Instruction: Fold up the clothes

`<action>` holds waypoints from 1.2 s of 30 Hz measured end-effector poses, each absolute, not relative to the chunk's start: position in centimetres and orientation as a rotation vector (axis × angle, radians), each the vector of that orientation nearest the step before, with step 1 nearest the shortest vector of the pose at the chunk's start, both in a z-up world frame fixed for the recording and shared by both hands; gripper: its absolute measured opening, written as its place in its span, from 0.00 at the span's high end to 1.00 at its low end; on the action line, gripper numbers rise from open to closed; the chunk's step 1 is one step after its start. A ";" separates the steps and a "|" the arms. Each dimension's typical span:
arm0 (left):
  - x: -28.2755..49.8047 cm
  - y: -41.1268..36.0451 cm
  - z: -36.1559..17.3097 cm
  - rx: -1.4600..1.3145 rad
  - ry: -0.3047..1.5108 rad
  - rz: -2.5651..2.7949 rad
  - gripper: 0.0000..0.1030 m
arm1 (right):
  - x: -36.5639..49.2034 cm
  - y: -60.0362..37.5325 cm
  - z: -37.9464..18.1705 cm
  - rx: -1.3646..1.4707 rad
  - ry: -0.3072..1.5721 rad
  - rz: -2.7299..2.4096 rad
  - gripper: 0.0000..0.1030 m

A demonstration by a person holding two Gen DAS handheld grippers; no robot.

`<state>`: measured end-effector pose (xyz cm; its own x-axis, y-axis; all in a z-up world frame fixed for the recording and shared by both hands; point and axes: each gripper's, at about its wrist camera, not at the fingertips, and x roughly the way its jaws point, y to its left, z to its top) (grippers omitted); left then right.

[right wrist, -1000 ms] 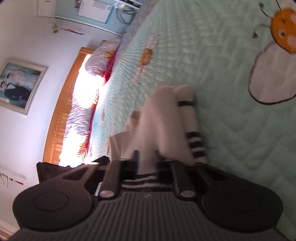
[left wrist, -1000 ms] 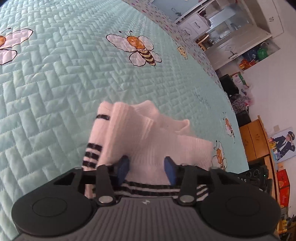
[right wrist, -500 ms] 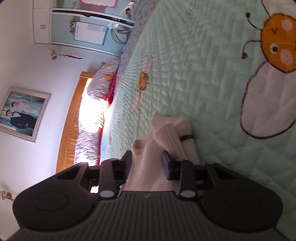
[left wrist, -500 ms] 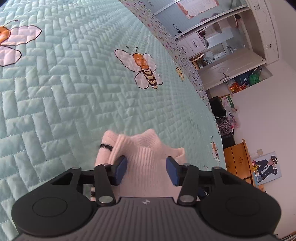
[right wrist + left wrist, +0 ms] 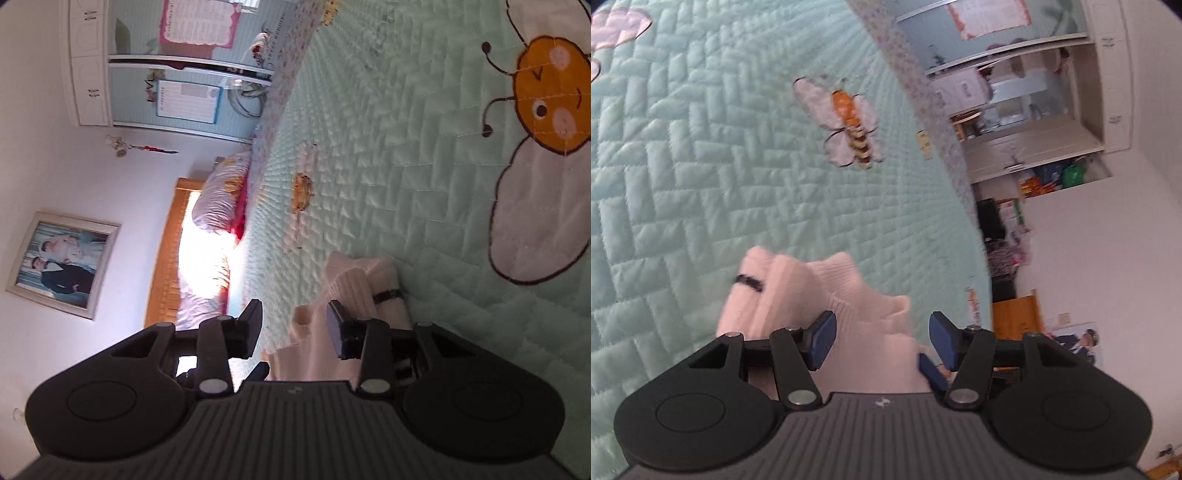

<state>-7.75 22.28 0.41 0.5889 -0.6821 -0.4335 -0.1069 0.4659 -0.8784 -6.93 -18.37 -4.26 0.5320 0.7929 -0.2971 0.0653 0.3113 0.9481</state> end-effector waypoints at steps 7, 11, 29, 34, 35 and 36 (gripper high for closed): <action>-8.3 23.2 1.2 -1.121 0.877 -0.414 0.48 | -7.2 -18.4 -3.1 1.129 0.900 0.569 0.67; -7.5 22.2 1.4 -1.127 0.861 -0.432 0.39 | -6.9 -17.1 -1.7 1.110 0.869 0.652 0.57; -6.4 22.4 0.1 -1.068 0.899 -0.364 0.43 | -4.3 -12.1 -2.2 0.816 1.045 0.653 0.85; -7.4 23.2 2.5 -1.109 0.850 -0.414 0.42 | -5.4 -13.1 -0.2 0.860 0.983 0.683 0.52; -8.0 23.5 3.0 -1.120 0.827 -0.428 0.41 | -6.1 -13.4 0.6 0.874 0.961 0.699 0.50; -8.5 23.9 3.5 -1.133 0.805 -0.441 0.39 | -6.9 -13.7 1.0 0.895 0.945 0.716 0.50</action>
